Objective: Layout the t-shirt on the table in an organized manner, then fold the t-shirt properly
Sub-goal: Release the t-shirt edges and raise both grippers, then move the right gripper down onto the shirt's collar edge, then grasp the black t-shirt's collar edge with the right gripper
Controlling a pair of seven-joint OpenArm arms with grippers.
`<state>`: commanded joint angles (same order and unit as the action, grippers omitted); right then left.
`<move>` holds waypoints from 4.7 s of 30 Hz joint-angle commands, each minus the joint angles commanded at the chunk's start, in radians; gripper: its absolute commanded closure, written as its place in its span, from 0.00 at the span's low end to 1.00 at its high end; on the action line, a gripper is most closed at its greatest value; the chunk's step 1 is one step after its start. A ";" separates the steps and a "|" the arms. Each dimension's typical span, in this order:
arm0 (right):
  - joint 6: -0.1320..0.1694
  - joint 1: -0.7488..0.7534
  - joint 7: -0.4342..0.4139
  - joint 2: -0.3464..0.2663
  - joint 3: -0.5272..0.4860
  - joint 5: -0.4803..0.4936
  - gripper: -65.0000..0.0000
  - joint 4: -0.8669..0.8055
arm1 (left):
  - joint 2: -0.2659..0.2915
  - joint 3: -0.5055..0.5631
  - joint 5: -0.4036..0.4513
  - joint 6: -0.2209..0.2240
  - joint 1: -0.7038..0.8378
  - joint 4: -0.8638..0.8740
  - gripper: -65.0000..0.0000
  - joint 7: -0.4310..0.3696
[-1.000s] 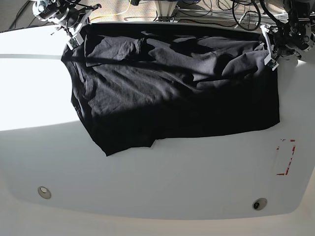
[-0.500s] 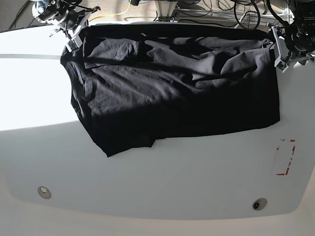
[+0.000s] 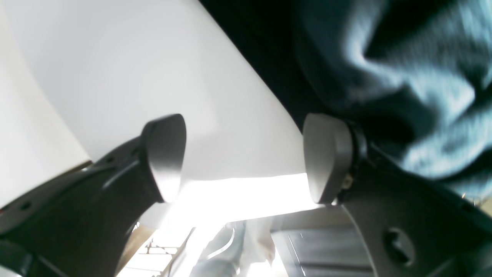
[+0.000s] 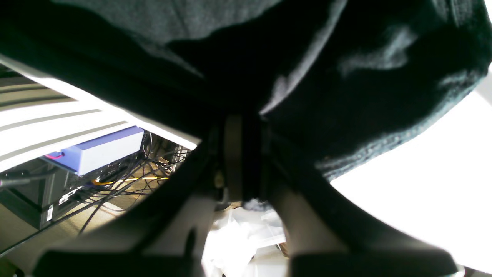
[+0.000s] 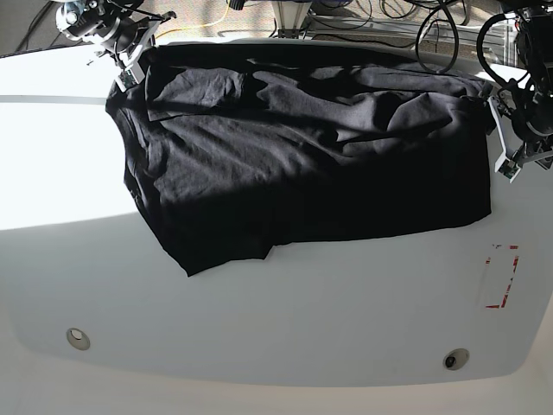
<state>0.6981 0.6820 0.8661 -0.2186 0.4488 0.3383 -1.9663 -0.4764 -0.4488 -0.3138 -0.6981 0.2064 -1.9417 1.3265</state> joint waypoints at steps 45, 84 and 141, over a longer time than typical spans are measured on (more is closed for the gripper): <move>0.000 0.012 0.006 -0.063 0.161 0.091 0.03 -0.072 | 0.126 -0.015 0.176 0.000 -0.252 0.187 0.42 -0.071; 0.000 -0.259 0.160 0.063 -0.399 0.448 0.47 -0.064 | 0.126 0.109 0.180 0.000 -0.301 0.318 0.42 -0.287; 0.000 -0.348 0.160 0.018 -0.537 0.176 0.78 0.242 | 0.086 0.287 0.319 0.000 -0.545 1.040 0.42 -0.704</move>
<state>0.6981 0.3337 1.0257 -0.2002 -0.0882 0.5148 -1.7238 -0.3905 -0.1619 0.0054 -0.6981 -0.3383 -0.9014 0.6222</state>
